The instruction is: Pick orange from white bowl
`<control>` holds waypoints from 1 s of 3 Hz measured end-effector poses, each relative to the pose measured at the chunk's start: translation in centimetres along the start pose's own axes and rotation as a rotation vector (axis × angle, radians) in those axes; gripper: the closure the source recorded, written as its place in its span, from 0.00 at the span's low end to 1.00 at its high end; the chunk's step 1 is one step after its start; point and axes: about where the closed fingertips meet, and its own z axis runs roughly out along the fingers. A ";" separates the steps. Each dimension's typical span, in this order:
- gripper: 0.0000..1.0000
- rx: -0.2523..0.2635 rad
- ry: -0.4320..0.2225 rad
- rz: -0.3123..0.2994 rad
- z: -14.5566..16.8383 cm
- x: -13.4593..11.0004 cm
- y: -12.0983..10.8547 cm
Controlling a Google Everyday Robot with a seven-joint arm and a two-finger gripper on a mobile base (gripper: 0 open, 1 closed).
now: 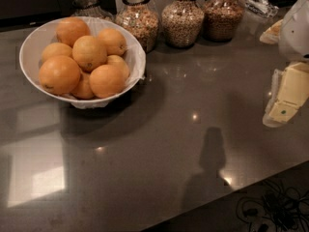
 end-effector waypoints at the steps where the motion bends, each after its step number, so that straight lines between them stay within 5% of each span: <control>1: 0.00 0.000 0.000 0.000 0.0 0.0 0.0; 2: 0.00 0.008 -0.038 -0.003 0.1 -1.0 -0.3; 3: 0.00 0.000 -0.110 -0.057 1.4 -5.2 -1.4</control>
Offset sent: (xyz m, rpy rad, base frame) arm 0.0130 0.0197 -0.0016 0.0747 -0.0194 0.0248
